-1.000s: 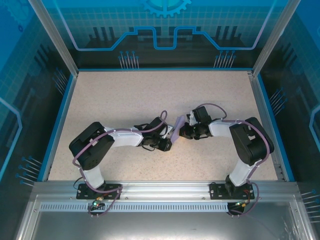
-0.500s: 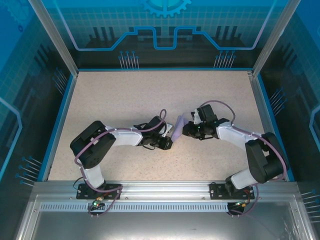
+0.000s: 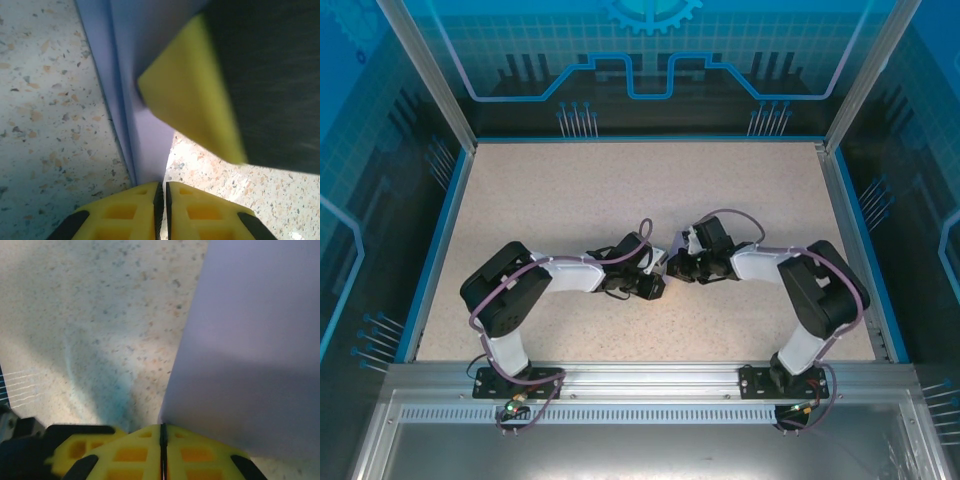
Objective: Fold a paper plane with a square sheet of paper (pick it up from the middle)
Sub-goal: Fold the wing for the fifth time at the center of the table.
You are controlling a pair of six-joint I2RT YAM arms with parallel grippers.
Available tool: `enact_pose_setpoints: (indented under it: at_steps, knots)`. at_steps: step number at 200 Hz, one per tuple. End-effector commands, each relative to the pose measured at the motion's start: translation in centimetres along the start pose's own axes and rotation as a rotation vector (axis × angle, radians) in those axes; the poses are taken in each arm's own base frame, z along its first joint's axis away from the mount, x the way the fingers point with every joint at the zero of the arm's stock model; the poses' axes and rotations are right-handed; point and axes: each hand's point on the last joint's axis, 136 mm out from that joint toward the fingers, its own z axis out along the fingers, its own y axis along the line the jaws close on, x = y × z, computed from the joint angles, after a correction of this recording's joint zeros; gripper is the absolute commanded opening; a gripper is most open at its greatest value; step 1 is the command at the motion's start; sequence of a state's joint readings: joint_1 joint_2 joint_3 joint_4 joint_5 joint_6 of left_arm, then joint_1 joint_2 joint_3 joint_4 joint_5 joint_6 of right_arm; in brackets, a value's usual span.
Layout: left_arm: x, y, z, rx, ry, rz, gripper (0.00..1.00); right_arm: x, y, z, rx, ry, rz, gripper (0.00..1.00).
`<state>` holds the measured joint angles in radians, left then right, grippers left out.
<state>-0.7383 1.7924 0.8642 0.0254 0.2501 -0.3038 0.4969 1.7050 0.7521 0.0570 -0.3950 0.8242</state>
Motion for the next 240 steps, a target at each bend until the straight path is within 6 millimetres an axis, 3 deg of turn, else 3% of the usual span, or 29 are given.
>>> enact_pose_setpoints:
  at_steps: [1, 43, 76, 141, 164, 240]
  knots:
    - [3.9, 3.0, 0.6, -0.089, 0.109, -0.024, 0.15, -0.7, -0.3, 0.9, -0.005, -0.020, 0.015, 0.08]
    - [3.9, 2.8, 0.4, -0.081, 0.111, -0.026, 0.15, -0.2, -3.8, 1.9, 0.108, -0.005, 0.047, 0.07]
    - [3.3, 2.0, -0.2, -0.055, 0.097, -0.030, 0.16, 0.4, -4.9, 2.3, 0.145, 0.022, 0.048, 0.06]
    - [-2.3, -0.6, -3.4, 0.047, -0.099, -0.101, 0.16, 1.3, -5.6, 3.4, 0.161, 0.068, 0.052, 0.05]
    - [-3.0, -0.8, -3.0, 0.047, -0.099, -0.098, 0.16, 1.5, -5.6, 3.4, 0.161, 0.075, 0.048, 0.05]
    - [-1.5, 1.3, 0.0, -0.002, -0.032, -0.109, 0.15, 1.4, -4.6, 2.8, 0.110, 0.078, 0.055, 0.04]
